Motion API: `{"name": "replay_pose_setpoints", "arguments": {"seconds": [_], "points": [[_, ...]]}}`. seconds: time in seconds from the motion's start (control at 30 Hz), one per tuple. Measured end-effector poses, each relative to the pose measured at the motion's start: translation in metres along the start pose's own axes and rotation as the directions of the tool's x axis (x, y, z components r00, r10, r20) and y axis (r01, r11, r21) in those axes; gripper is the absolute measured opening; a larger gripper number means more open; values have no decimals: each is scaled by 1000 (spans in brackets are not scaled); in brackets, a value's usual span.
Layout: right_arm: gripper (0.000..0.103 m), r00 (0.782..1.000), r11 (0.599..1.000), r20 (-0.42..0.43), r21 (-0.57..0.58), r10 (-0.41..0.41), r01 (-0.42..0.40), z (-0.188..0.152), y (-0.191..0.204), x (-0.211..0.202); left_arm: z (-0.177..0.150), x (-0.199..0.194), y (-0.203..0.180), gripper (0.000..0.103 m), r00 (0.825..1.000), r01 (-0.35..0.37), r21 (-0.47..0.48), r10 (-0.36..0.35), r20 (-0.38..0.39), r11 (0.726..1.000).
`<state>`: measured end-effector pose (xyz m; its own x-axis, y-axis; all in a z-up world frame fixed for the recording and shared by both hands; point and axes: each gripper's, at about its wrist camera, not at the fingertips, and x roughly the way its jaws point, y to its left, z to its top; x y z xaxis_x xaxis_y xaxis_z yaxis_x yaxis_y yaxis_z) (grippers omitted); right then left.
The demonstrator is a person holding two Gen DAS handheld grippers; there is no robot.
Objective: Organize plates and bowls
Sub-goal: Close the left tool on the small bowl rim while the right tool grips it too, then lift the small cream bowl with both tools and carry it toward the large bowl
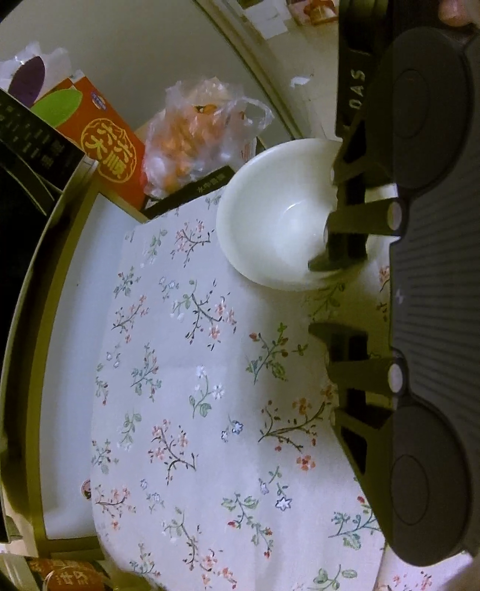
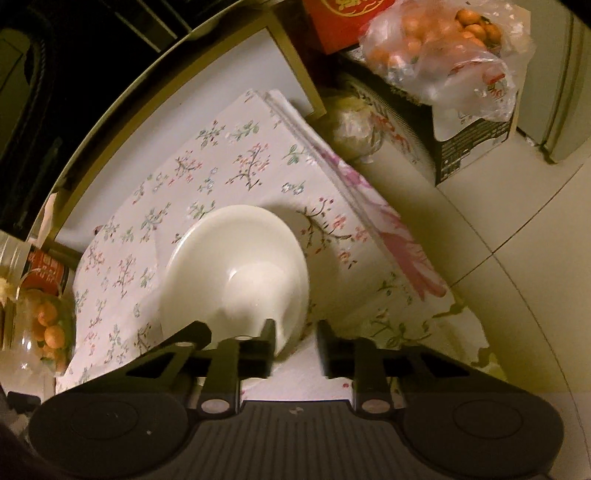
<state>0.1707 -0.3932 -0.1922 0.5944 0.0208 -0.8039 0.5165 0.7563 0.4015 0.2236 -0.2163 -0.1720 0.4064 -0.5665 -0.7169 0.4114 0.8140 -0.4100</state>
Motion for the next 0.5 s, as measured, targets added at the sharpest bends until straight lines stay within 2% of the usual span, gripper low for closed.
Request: {"name": "replay_pose_setpoints", "arguments": {"seconds": [0.07, 0.13, 0.33, 0.5], "points": [[8, 1000, 1000, -5, -17, 4, -5, -2, 3, 1, -1, 0, -2, 14, 1000, -4, 13, 4, -2, 1000], [7, 1000, 999, -2, -37, 0, 0, -3, 7, 1, -2, 1, -3, 12, 1000, -11, 16, 11, 0, 1000], [4, 1000, 999, 0, -45, 2, -2, -4, 8, -1, -1, 0, 1, 10, 1000, -6, 3, 6, 8, 1000], [4, 1000, 998, 4, -56, -1, 1, -3, 10, -1, -2, -3, -6, 10, 999, -35, 30, 35, 13, 999]]}}
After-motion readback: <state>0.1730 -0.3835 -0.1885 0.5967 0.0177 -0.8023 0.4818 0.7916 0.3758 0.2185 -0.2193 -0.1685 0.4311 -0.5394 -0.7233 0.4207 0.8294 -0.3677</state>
